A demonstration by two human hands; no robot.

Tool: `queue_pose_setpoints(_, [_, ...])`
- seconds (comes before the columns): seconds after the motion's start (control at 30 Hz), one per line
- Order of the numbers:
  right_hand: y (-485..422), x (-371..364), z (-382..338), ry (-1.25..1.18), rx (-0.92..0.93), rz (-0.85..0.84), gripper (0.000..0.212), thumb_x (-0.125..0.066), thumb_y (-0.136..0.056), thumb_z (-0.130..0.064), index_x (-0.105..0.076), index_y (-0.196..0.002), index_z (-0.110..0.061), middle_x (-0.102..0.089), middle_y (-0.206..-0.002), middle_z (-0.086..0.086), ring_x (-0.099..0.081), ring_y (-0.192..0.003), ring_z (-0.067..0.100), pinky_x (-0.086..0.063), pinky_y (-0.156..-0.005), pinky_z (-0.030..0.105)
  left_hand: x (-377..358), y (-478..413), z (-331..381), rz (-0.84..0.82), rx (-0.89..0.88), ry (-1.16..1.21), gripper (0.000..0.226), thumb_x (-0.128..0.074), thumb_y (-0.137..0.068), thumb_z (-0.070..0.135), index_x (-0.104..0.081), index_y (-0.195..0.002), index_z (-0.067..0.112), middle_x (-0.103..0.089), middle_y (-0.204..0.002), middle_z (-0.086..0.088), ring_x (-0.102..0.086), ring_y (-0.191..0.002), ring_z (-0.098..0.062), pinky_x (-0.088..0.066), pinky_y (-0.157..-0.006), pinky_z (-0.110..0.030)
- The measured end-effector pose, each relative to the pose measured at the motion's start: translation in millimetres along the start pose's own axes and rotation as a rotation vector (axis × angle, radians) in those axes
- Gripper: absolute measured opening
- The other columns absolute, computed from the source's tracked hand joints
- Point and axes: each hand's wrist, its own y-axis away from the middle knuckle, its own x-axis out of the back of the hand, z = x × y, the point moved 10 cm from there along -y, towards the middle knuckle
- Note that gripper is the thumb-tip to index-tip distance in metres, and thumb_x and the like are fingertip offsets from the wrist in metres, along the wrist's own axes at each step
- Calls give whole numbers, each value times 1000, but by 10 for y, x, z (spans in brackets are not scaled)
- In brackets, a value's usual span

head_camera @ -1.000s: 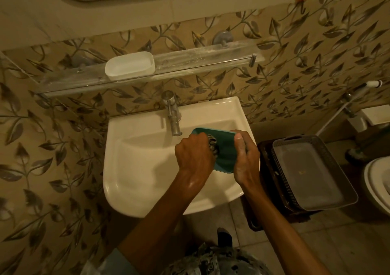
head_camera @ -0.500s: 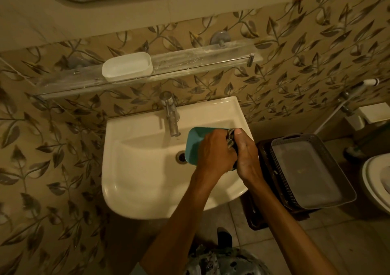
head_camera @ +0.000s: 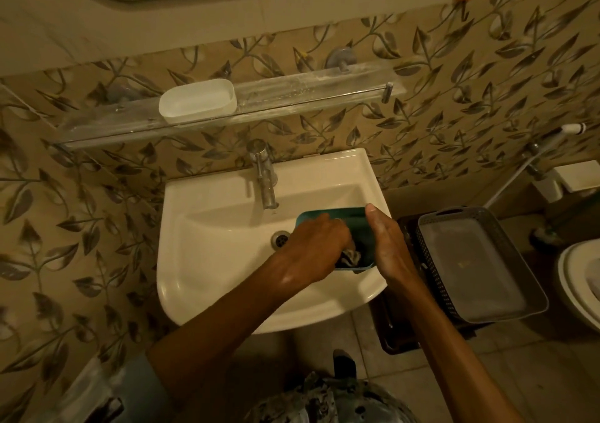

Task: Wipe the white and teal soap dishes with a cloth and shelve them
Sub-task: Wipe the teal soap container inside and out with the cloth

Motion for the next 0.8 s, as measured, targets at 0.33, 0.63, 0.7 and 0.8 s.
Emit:
queue_pose_setpoints(0.33, [-36,102,-185,142,137,28,42,-31,-84,-68,-62,-91,-39,-65,-95,-8,-62,-93,9,-54,-74,32,-101,72,-212,139,360,-163,44,-67,-84,26,-51,-123,16,-57,-120,-12,-47,-114,-30,-47,-87,-39])
queue_pose_setpoints(0.63, [-13,-80,-280,135,225,-3,43,-34,-94,-53,-62,-89,-21,-67,-84,2,-65,-82,11,-55,-73,33,-21,109,-232,190,399,572,12,-58,-78,14,-63,-85,23,-66,-80,4,-61,-70,-13,-46,-57,-24])
queue_pose_setpoints(0.7, [-11,-147,-301,114,234,-12,42,-35,-95,-50,-61,-87,-18,-67,-83,6,-65,-82,19,-53,-76,45,36,107,-246,213,423,639,9,-57,-80,18,-60,-73,22,-62,-66,7,-55,-57,-4,-38,-48,-20])
queue_pose_setpoints(0.8, [-57,-132,-334,115,232,-14,42,-34,-93,-55,-59,-81,-24,-67,-81,5,-65,-80,18,-52,-73,43,46,106,-237,185,405,712,9,-58,-86,19,-63,-93,23,-62,-79,10,-52,-62,0,-36,-50,-14])
